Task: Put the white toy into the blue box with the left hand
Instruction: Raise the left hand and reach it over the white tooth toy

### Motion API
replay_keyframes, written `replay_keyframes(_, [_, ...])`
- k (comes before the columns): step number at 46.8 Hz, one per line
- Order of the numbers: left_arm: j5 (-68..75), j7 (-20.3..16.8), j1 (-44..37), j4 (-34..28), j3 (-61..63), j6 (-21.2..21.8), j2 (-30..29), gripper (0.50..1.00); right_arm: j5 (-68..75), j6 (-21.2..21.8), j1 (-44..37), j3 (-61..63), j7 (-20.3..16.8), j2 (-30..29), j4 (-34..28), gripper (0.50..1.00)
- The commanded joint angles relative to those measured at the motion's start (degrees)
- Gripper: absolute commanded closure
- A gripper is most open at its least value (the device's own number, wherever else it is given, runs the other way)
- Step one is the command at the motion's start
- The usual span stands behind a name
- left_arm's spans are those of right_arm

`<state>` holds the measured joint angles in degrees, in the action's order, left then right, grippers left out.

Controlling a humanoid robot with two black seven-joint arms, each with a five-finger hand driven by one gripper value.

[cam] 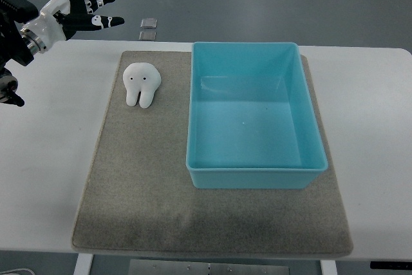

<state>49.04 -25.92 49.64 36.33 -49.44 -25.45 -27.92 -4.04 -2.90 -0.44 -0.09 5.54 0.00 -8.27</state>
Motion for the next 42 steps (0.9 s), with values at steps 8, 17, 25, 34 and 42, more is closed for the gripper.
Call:
replay_keyframes(8, [-0.35, 0.61, 1.42, 0.15, 0.93, 0.22, 0.06, 0.506, 0.00, 0.00, 0.00, 0.00, 0.00, 0.00, 0.00, 0.564])
replay_keyframes(17, [0.61, 0.52, 1.60, 0.59, 1.19, 1.28, 0.24, 0.506, 0.00, 0.00, 0.00, 0.00, 0.00, 0.00, -0.08, 0.564])
replay_keyframes(25, [5.00, 0.52, 3.62, 1.82, 7.07, 2.51, -0.29, 0.510, 0.00, 0.00, 0.00, 0.00, 0.00, 0.00, 0.00, 0.564])
replay_keyframes(34, [12.29, 0.52, 4.59, 1.99, 9.80, 5.67, -0.20, 0.512, 0.00, 0.00, 0.00, 0.00, 0.00, 0.00, -0.08, 0.564])
replay_keyframes(42, [20.64, 0.43, 4.67, 2.52, 10.24, 6.20, -0.03, 0.512, 0.00, 0.00, 0.00, 0.00, 0.00, 0.00, -0.08, 0.564])
